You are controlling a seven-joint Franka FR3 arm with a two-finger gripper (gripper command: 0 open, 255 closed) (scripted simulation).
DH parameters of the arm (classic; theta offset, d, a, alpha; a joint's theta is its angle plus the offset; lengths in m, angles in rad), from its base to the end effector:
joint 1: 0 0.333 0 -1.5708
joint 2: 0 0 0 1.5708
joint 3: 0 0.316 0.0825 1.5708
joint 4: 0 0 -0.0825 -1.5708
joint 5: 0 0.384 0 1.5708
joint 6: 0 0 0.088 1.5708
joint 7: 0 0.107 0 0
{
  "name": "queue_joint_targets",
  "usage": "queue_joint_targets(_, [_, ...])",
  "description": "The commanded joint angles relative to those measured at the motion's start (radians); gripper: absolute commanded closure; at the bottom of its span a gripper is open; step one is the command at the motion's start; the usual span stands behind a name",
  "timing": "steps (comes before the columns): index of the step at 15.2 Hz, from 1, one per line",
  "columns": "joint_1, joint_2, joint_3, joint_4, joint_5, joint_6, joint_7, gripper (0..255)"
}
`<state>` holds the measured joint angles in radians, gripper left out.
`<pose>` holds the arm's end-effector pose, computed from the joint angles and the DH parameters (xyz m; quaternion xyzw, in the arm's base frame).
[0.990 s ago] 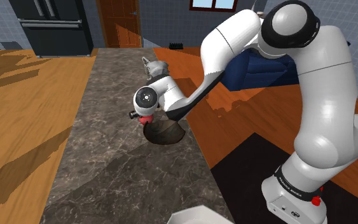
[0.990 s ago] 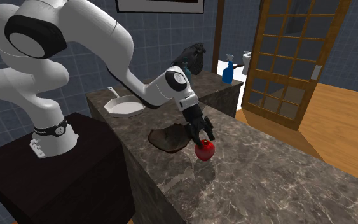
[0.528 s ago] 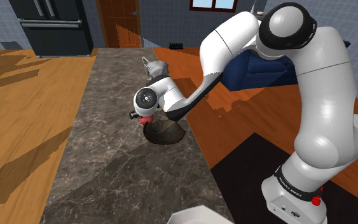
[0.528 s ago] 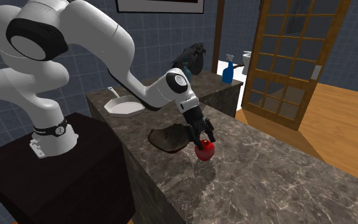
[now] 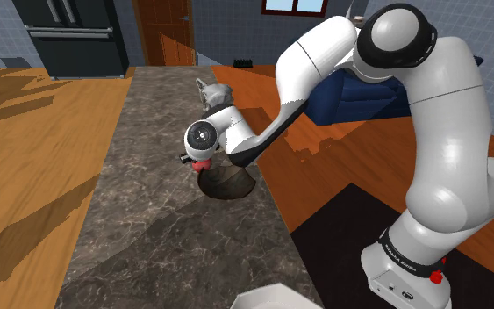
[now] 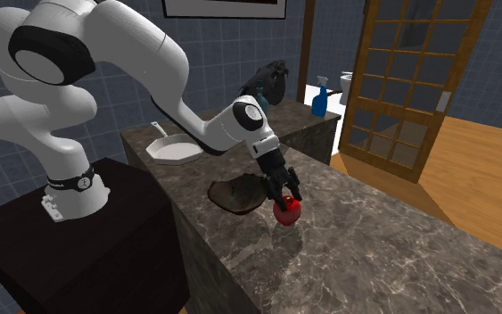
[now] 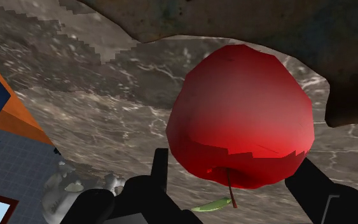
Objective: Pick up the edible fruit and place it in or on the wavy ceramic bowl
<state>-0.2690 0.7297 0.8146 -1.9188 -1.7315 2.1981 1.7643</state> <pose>0.5660 0.2718 0.2076 0.9246 -0.0665 0.3506 0.1332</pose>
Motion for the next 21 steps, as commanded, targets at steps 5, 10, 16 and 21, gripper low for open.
queue_joint_targets(5, [-0.005,-0.01,0.006,-0.004,0.01,0.001,-0.008,255])
queue_joint_targets(10, [-0.031,-0.06,0.038,-0.016,0.063,0.003,-0.049,255])
queue_joint_targets(16, [-0.064,-0.118,0.076,-0.025,0.129,0.006,-0.103,255])
queue_joint_targets(21, [-0.092,-0.165,0.109,-0.028,0.186,0.007,-0.15,255])
